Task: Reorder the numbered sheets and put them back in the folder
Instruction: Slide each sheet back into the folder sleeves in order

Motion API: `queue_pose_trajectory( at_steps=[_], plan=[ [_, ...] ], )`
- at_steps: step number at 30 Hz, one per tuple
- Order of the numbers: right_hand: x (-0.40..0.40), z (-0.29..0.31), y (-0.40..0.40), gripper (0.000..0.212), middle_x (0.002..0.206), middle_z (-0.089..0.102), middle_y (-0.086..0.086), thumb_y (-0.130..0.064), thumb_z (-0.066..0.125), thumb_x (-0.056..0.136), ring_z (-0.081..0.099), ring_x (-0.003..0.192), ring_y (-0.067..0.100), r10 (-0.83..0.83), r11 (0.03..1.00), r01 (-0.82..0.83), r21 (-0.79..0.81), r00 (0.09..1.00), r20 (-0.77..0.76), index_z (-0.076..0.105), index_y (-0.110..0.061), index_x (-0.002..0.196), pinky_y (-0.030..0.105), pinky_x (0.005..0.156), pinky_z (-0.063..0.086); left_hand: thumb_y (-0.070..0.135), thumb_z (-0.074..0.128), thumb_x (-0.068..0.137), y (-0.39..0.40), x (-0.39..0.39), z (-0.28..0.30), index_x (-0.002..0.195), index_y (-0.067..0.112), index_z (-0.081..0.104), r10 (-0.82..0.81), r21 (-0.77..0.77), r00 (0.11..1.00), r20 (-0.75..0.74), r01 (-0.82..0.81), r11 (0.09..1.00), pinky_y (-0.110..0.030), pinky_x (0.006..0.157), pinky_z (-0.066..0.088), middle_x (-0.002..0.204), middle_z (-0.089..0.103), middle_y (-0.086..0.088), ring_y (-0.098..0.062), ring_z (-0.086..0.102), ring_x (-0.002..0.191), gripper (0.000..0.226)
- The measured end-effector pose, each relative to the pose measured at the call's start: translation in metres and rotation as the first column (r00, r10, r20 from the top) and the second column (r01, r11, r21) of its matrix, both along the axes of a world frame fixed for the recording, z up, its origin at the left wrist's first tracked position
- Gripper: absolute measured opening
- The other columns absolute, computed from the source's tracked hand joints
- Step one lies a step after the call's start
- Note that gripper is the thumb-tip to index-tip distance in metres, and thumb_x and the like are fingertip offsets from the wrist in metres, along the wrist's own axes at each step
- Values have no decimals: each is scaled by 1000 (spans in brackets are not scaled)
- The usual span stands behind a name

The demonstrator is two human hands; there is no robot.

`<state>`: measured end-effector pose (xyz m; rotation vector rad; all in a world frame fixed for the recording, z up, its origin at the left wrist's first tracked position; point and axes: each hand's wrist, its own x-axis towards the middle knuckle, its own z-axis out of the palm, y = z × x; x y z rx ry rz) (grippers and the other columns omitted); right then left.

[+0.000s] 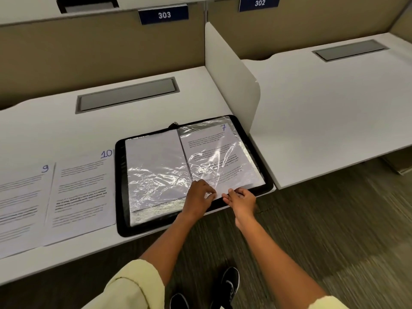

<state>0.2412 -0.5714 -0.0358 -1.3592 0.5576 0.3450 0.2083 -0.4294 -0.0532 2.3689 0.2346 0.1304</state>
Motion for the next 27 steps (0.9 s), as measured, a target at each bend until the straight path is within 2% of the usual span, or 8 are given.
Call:
queue_pose_trajectory(
  at_steps=[3, 5, 7, 11, 14, 18, 21, 27],
  plan=[
    [-1, -1, -1, 2, 91, 71, 16, -5, 64, 96, 75, 77, 24, 11, 1000, -11, -20, 999, -30, 62, -5, 96, 27, 65, 60, 18, 75, 83, 2, -1, 0, 87, 18, 75, 7, -25, 1000, 9, -6, 1000, -21, 79, 36, 89, 58, 4, -13, 50, 91, 4],
    [1, 0, -1, 4, 91, 72, 11, -8, 66, 96, 75, 75, 21, 23, 998, -26, -62, 999, -49, 64, -9, 98, 26, 59, 57, 19, 77, 82, 3, -1, 0, 87, 19, 75, 32, -54, 999, -1, -32, 998, -9, 79, 31, 93, 56, 5, -9, 47, 92, 5],
    [4, 3, 0, 3, 88, 73, 8, -10, 67, 95, 73, 69, 18, 38, 992, -44, -116, 998, -47, 65, -12, 95, 24, 54, 52, 20, 78, 81, 3, -1, -1, 86, 21, 75, 58, -89, 998, -15, -59, 994, -7, 82, 30, 99, 55, 3, -8, 45, 96, 6],
    [10, 9, 5, 5, 82, 71, 7, -10, 70, 92, 65, 64, 14, 49, 980, -53, -192, 998, -28, 68, -12, 87, 24, 51, 48, 21, 79, 81, 2, -2, -3, 86, 22, 74, 81, -149, 996, -26, -84, 985, -24, 96, 37, 119, 50, 1, -13, 44, 113, 7],
    [16, 10, 7, 7, 80, 69, 10, -11, 70, 91, 62, 63, 14, 57, 979, -61, -193, 998, -29, 68, -9, 85, 20, 49, 46, 23, 80, 81, 1, -3, -6, 85, 26, 75, 100, -181, 994, -41, -105, 978, -34, 108, 36, 137, 44, 1, -15, 38, 127, 7],
    [23, 9, 9, 8, 78, 68, 10, -12, 72, 91, 59, 58, 12, 60, 982, -68, -176, 997, -47, 67, -6, 90, 17, 46, 45, 23, 81, 79, 1, -3, -8, 82, 32, 76, 120, -211, 992, -47, -127, 969, -43, 113, 34, 149, 37, 0, -16, 32, 138, 11],
    [28, 6, 11, 7, 86, 70, 10, -10, 72, 90, 58, 58, 13, 53, 987, -61, -148, 997, -63, 68, -8, 95, 17, 44, 45, 24, 80, 80, 0, -4, -4, 83, 31, 76, 132, -233, 989, -62, -142, 962, -43, 114, 34, 152, 35, 2, -14, 29, 140, 9],
    [34, 1, 13, 12, 87, 71, 9, -10, 74, 89, 58, 52, 11, 78, 984, -92, -154, 993, -94, 70, -7, 101, 21, 45, 44, 21, 79, 82, -2, -6, 5, 84, 27, 76, 124, -234, 990, -73, -138, 962, -36, 117, 27, 153, 34, -1, -17, 29, 141, 7]
  ],
)
